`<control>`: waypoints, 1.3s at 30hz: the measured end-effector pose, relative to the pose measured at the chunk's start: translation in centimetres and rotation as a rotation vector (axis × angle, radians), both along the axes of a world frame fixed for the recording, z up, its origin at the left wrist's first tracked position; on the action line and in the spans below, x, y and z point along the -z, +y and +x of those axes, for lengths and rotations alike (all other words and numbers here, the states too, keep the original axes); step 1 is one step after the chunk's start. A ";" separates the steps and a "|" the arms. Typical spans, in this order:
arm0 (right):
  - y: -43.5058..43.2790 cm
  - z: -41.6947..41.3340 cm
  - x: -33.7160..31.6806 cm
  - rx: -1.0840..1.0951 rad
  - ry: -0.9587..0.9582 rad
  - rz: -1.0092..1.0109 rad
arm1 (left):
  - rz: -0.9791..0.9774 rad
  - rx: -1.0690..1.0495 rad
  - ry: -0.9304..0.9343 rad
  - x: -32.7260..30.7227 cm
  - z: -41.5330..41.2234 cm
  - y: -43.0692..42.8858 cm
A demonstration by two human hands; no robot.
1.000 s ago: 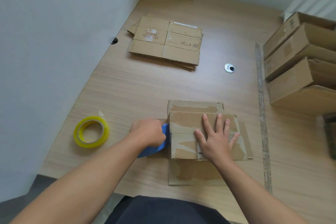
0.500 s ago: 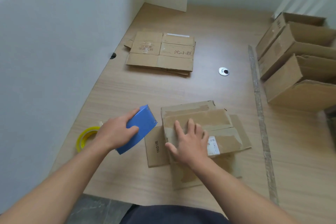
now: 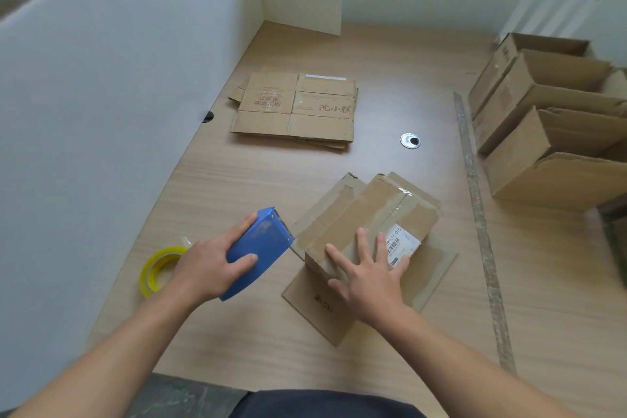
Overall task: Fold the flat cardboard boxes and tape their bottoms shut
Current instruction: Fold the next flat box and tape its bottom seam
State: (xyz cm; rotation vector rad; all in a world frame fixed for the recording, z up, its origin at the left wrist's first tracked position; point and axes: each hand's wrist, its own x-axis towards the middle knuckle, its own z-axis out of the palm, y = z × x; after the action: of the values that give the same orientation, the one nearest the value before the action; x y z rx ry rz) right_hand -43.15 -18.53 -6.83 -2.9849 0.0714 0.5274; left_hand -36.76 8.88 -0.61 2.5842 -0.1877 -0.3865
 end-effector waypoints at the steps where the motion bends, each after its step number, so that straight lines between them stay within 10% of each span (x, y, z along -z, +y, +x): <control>1: 0.0 0.1 0.2 -0.012 -0.008 0.008 | -0.004 0.013 -0.008 0.0 0.0 -0.1; 27: -2.9 -0.6 0.5 -0.406 -0.259 -0.065 | 0.020 0.366 -0.386 0.3 -1.5 -0.9; 35: -5.3 0.9 -0.4 -0.455 -0.021 0.142 | 0.048 0.599 -0.554 0.1 -1.3 -1.1; 39: -4.8 1.4 -2.6 -0.123 -0.186 0.664 | 0.059 0.669 -0.591 -0.5 -1.3 -1.8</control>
State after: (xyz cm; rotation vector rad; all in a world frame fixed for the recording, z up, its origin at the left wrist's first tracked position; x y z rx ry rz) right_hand -41.72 -23.31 -4.23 -2.3753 -0.2537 0.2171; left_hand -38.06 7.09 -0.11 2.5577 -1.2725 0.1691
